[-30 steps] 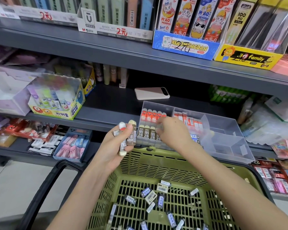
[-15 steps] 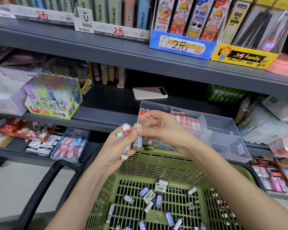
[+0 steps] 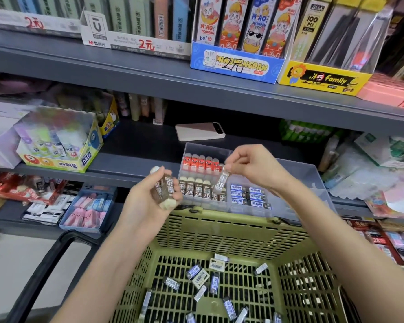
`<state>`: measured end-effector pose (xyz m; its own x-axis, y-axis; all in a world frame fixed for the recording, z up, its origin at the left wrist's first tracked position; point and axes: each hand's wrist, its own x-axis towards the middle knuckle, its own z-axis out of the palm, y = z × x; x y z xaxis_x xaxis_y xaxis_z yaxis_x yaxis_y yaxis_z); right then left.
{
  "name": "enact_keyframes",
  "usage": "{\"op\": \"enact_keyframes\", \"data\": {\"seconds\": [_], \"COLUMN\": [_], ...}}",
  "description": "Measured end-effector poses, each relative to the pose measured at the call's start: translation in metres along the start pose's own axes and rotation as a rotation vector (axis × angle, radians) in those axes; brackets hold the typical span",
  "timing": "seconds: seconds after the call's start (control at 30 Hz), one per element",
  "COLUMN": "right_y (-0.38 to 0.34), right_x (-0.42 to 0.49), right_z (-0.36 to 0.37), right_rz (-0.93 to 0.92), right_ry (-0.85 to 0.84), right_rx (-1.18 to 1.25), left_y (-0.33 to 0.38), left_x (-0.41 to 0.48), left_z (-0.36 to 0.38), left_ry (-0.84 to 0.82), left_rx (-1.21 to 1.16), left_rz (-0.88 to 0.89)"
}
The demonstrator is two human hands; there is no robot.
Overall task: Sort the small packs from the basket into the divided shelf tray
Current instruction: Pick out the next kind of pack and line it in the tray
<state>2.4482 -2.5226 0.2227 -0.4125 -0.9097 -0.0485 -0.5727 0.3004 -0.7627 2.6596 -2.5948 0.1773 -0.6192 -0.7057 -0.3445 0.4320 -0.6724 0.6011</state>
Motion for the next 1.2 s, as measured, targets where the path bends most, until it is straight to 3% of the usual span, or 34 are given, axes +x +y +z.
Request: {"op": "enact_keyframes", "data": {"seconds": [0.17,0.33,0.5,0.7,0.73,0.87,1.0,1.13,1.2], "right_y": [0.022,0.031,0.034,0.021,0.019,-0.007,-0.023,-0.02,-0.012], "right_x": [0.004,0.002,-0.006,-0.007,-0.01,-0.04,-0.052,-0.042,-0.031], "right_z": [0.023,0.031,0.04,0.046,0.045,0.041,0.043,0.015,-0.003], "right_rz": [0.002,-0.068,-0.225,-0.273,-0.294,-0.466,-0.611,-0.409,-0.292], "right_ry": [-0.089,-0.015,0.228,0.172,0.195,0.211,0.275,0.33,0.311], "right_rx": [-0.108,-0.165,-0.388,-0.66,-0.623,-0.077,-0.159,0.028,-0.05], "left_y": [0.005,0.003,0.0,-0.002,-0.001,-0.003,-0.006,-0.006,-0.003], "left_x": [-0.003,-0.003,-0.003,-0.003,-0.003,-0.003,-0.006,-0.007,-0.008], "left_z": [0.007,0.009,0.013,0.013,0.014,0.017,0.025,0.026,0.021], "left_ry": [0.026,0.085,0.077,0.057,0.057,0.047,0.004,0.029,0.073], "left_rx": [-0.135,-0.015,-0.098,-0.125,-0.114,-0.021,0.069,0.175,0.184], "left_rz": [-0.041,-0.063,-0.109,-0.088,-0.077,-0.021,-0.012,0.038,0.065]}}
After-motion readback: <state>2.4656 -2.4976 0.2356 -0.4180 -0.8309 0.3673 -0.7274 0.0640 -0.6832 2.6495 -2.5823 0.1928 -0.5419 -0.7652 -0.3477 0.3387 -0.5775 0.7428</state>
